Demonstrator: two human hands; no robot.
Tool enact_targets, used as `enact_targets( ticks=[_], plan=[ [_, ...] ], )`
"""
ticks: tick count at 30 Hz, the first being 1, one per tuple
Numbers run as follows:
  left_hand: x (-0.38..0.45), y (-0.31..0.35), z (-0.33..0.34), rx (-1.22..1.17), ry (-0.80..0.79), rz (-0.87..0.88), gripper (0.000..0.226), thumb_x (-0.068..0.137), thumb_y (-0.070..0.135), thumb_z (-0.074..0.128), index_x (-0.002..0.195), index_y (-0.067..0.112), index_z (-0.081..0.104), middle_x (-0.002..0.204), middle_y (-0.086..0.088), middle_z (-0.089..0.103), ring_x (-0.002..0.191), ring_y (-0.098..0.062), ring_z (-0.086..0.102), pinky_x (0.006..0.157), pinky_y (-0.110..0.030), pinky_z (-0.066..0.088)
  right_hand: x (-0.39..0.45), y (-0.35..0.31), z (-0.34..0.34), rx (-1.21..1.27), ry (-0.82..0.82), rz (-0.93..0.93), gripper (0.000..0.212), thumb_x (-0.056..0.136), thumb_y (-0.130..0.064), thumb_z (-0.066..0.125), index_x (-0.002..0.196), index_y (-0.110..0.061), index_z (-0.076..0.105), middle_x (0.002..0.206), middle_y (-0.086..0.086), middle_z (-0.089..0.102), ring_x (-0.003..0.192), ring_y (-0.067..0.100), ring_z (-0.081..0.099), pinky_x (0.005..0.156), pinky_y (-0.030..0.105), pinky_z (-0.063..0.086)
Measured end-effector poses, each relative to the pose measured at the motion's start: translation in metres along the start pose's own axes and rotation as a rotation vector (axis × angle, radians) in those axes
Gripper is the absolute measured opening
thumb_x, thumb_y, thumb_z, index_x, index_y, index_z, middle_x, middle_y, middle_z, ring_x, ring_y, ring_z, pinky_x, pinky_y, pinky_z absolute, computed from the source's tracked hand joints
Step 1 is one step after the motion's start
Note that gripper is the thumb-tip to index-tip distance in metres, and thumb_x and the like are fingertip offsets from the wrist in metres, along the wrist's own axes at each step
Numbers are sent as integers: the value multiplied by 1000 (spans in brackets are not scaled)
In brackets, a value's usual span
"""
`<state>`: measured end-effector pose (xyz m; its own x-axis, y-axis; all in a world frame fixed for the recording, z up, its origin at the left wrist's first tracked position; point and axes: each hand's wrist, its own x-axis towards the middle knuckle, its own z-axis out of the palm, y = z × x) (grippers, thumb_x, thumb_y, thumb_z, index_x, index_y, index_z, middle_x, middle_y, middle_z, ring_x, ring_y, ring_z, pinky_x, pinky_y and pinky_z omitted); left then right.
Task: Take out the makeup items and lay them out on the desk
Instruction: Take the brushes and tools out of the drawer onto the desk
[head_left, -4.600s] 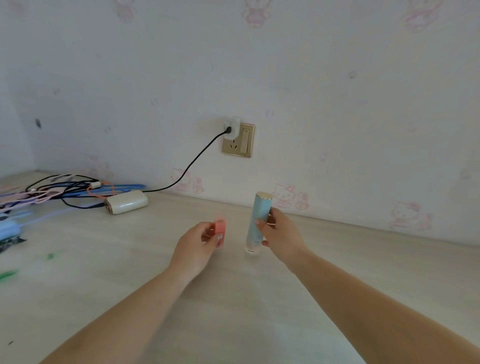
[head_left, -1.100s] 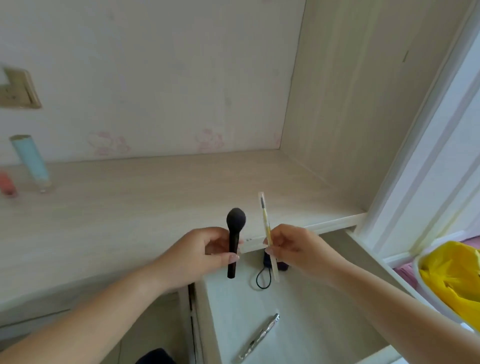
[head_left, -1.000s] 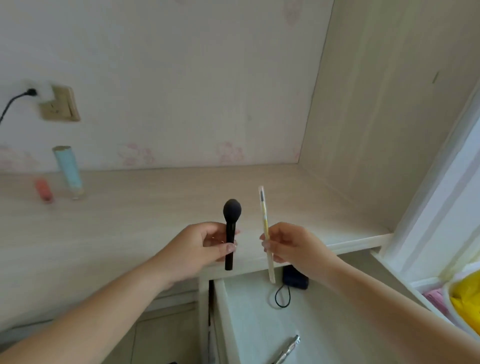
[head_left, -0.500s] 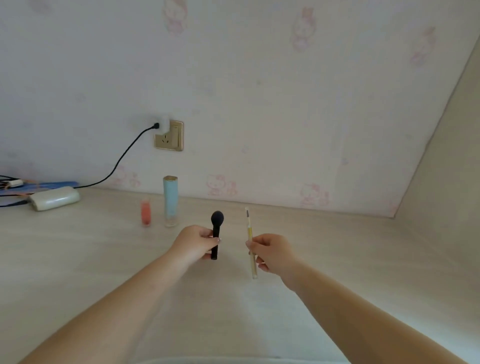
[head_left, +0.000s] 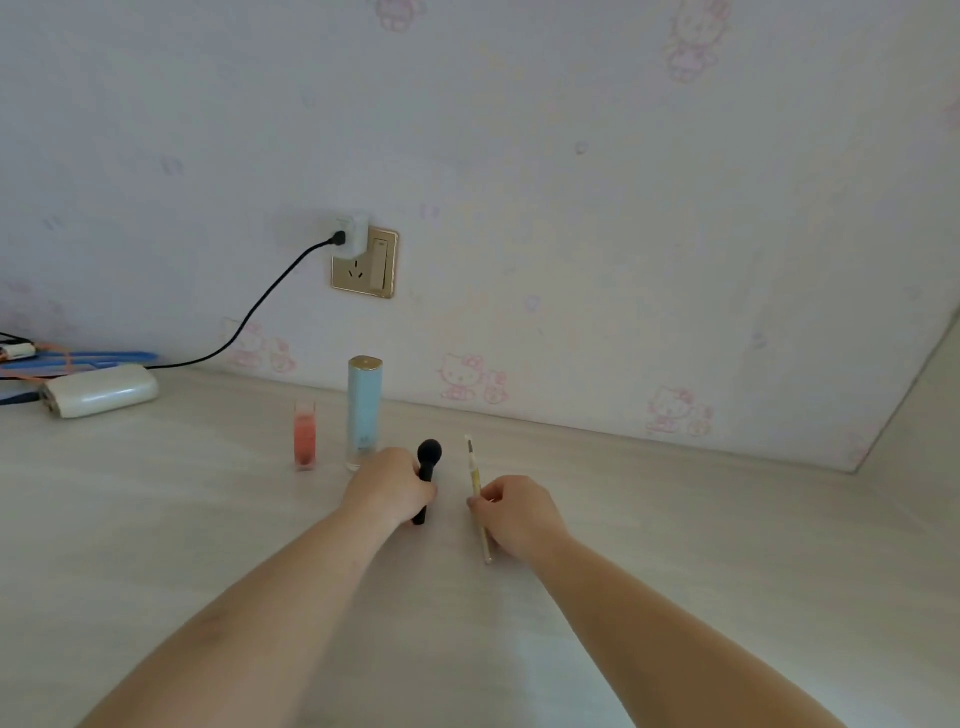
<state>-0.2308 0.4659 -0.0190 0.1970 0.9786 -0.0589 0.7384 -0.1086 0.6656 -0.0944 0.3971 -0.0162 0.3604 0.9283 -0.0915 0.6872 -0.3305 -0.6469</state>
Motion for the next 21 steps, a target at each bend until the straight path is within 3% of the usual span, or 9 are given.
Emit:
enact_targets(
  ticks=[3,5,9,14,19,21],
  plan=[
    [11,-1,2,41,-4,-17,16,80,22,58,87,10,66,77,-8,71,71,-23,70,69,-32,56,11,-5,1,-68,18,-3,19,88,-33,53,92,-18,64,74,-3,60,66,17,58,60,25,46],
    [15,-2,3,103,4,-4,19,79,25,58,90,11,65,79,-7,70,72,-22,68,65,-30,54,18,-8,2,-83,25,11,20,87,-31,53,93,-16,64,77,0,63,66,19,61,66,28,51],
    [22,-4,6,197,43,41,16,79,27,56,87,16,64,76,-1,65,73,-21,62,55,-26,41,31,-11,5,-168,52,8,23,86,-31,52,101,-14,59,96,5,66,87,24,65,74,31,51],
    [24,-7,8,195,78,40,23,83,33,56,98,19,66,88,-3,70,83,-22,65,69,-28,49,36,-9,9,-262,77,-19,31,88,-32,51,112,-13,55,110,9,63,102,27,59,78,30,45],
    [20,-7,11,204,108,43,38,88,44,50,112,16,60,104,-3,67,99,-24,61,73,-28,45,32,-6,8,-210,84,-30,35,91,-37,49,118,-15,49,111,7,62,99,24,59,74,29,45],
    [12,-6,9,155,141,29,45,90,46,49,122,15,53,112,-4,64,107,-26,59,82,-30,46,26,-1,8,-89,105,-33,37,91,-39,49,122,-19,49,104,2,63,93,20,61,71,28,45]
  ],
)
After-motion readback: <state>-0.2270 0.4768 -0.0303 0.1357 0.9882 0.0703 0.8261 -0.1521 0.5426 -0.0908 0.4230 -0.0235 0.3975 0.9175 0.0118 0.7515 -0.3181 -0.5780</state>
